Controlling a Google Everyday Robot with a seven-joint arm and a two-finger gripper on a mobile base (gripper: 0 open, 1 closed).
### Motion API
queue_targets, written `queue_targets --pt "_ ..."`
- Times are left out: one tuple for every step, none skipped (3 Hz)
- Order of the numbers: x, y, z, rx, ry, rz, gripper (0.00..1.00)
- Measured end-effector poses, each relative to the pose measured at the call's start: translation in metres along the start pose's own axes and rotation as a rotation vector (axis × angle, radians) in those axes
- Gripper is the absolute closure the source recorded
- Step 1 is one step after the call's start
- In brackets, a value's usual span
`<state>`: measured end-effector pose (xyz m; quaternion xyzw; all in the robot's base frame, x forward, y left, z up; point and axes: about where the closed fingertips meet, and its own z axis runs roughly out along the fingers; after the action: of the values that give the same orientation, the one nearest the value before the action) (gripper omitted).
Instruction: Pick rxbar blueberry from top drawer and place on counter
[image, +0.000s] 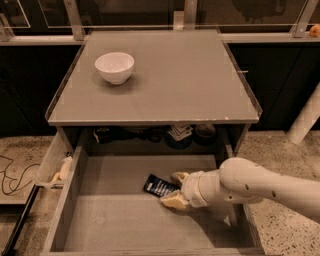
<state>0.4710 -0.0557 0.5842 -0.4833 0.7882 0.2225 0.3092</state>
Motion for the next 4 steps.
queue_targets --pt "0.000 0.000 0.000 0.000 0.000 0.000 1.00" --pt "0.000 0.000 0.000 0.000 0.000 0.000 1.00" --pt "-0.002 0.000 -0.002 0.000 0.000 0.000 1.00" --pt "-0.010 0.004 -0.013 -0.034 -0.018 -0.007 1.00"
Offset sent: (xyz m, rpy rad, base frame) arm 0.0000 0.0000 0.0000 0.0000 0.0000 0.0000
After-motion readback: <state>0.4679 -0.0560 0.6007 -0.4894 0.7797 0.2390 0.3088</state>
